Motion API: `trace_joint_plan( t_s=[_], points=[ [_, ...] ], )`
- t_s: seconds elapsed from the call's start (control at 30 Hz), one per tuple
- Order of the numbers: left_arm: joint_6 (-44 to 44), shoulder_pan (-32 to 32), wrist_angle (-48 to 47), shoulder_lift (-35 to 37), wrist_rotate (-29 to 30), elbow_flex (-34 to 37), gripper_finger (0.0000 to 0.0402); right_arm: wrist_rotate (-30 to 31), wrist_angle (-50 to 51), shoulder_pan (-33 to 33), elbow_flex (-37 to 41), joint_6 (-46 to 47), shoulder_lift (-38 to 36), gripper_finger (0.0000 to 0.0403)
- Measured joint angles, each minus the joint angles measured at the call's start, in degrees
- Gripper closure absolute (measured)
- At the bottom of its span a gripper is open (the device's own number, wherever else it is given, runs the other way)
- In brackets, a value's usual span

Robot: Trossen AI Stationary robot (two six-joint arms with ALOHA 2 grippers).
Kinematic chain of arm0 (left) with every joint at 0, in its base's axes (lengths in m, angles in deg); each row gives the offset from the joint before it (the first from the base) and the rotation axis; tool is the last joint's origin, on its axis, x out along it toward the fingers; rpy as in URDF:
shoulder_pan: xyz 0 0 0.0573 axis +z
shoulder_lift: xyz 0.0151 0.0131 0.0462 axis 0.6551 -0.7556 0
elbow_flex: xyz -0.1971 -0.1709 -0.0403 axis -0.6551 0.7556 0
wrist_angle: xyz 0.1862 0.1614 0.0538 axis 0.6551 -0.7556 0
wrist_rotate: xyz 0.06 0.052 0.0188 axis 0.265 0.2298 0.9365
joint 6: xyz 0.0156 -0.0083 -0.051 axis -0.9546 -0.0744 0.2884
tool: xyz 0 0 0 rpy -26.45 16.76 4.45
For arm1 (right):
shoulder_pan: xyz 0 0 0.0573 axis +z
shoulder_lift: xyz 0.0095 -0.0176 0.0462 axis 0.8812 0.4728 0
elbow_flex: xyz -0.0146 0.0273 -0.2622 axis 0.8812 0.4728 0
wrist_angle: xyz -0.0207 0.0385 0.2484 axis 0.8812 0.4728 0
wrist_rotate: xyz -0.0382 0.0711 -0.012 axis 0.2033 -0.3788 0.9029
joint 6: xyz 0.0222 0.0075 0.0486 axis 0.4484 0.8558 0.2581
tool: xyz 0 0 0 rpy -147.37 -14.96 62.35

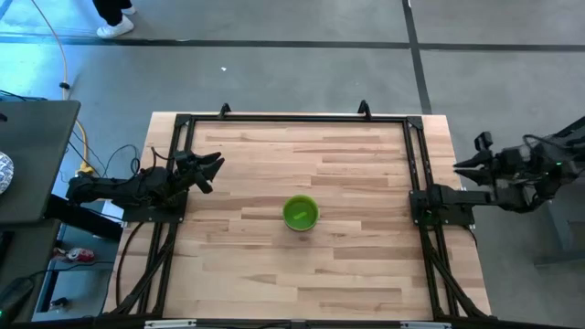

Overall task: Nest bowls inside each other
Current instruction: Return to Home Position

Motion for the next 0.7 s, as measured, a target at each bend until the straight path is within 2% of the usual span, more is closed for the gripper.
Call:
trace_joint_plan(
  t_s=[0.3,0.43,0.7],
  points=[
    [0.2,0.0,0.0,0.0,-0.4,0.0,0.022,-0.9,-11.4,0.0,11.7,-3.4,0.0,0.0359],
    [0.0,0.0,0.0,0.0,-1.0,0.0,0.022,-4.7,-22.0,0.0,17.8,-4.5,0.0,0.0359],
    [-1.1,0.0,-0.5,0.0,-5.4,0.0,0.022,-5.5,-38.1,0.0,29.3,-3.1,-0.1,0.0359]
  ],
)
